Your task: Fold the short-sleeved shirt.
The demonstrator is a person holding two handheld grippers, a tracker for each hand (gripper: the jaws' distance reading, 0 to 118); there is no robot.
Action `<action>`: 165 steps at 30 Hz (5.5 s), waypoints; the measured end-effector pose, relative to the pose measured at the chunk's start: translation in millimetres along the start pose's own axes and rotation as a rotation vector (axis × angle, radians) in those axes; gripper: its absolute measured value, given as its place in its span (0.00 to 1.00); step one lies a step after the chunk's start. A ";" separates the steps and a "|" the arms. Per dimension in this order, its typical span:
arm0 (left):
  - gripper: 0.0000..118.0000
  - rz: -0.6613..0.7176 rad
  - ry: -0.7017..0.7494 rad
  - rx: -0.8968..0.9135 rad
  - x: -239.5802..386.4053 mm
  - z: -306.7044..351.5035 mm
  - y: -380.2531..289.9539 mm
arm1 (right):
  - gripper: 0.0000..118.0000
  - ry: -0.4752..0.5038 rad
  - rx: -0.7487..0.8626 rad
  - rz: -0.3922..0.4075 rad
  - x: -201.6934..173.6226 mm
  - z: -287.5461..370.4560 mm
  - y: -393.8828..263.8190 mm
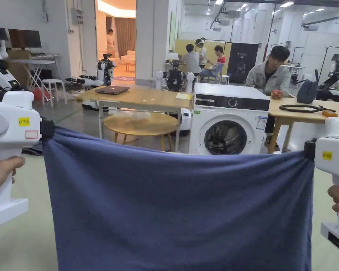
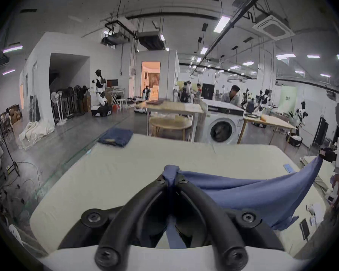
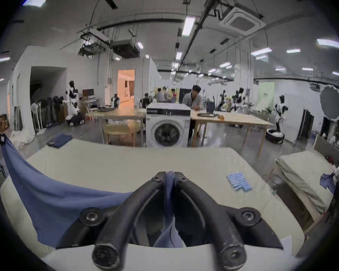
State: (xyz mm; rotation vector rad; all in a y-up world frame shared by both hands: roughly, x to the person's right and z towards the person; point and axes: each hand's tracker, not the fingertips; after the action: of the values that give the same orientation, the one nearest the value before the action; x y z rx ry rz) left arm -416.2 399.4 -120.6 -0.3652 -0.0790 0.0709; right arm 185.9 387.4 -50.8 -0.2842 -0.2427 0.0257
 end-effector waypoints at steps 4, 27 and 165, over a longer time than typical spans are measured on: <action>0.00 -0.015 0.014 0.030 6.7 -3.5 32.5 | 0.05 -0.028 0.039 -0.012 1.3 -5.5 33.9; 0.00 -0.056 0.056 0.107 28.1 -39.5 99.9 | 0.05 -0.083 0.107 0.008 1.6 -47.8 97.1; 0.00 -0.093 -0.071 -0.520 42.5 -192.6 -228.7 | 0.55 0.026 -0.564 -0.044 9.5 -106.4 -260.6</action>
State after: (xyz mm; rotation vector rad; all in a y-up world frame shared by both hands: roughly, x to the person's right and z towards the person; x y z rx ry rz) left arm -344.1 121.8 -215.0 -0.8784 -0.1854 -0.0310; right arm 218.4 108.7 -74.5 -0.8396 -0.2267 -0.0921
